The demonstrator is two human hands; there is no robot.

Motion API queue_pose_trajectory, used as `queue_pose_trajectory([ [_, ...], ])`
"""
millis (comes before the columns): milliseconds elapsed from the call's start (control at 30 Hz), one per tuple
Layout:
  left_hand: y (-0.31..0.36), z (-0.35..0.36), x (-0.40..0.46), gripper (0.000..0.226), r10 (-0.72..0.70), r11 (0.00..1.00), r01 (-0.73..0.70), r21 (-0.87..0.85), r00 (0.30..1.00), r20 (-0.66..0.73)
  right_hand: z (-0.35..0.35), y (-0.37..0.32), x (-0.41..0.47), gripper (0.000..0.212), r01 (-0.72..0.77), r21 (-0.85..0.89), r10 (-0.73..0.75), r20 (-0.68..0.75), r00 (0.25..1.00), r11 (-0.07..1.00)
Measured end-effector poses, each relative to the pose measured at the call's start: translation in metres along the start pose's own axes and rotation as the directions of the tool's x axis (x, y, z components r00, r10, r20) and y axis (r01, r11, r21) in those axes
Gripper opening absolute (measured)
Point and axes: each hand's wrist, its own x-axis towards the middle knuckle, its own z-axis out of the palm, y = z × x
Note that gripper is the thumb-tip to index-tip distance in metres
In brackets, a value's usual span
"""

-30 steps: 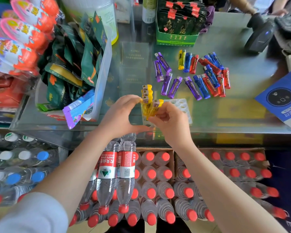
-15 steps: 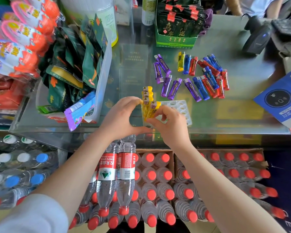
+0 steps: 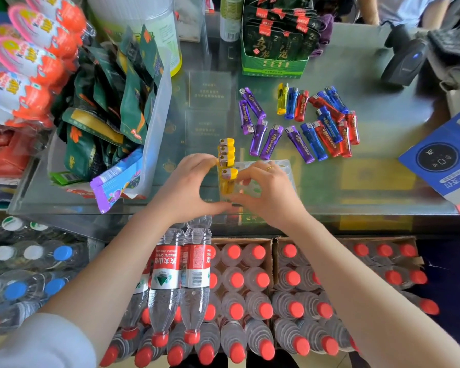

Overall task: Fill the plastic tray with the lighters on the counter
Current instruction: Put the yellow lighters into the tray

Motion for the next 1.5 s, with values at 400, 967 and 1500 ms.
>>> queue_pose_trajectory([
  [400, -0.006, 0.0, 0.019, 0.085, -0.026, 0.997, 0.025, 0.071, 1.0, 0.009, -0.041, 0.066, 0.104, 0.024, -0.424, -0.04, 0.394, -0.299, 0.869, 0.905],
  [967, -0.008, 0.001, 0.023, 0.083, 0.007, 0.999, -0.004, 0.047, 0.998, -0.055, -0.037, 0.051, 0.147, 0.008, -0.54, 0.014, 0.539, -0.107, 0.836, 0.841],
  [1500, -0.013, 0.004, 0.023, 0.084, 0.039, 0.997, -0.034, 0.067, 0.997, -0.067, -0.01, -0.013, 0.005, 0.027, -0.298, 0.26, 0.3, 0.033, 0.953, 0.918],
])
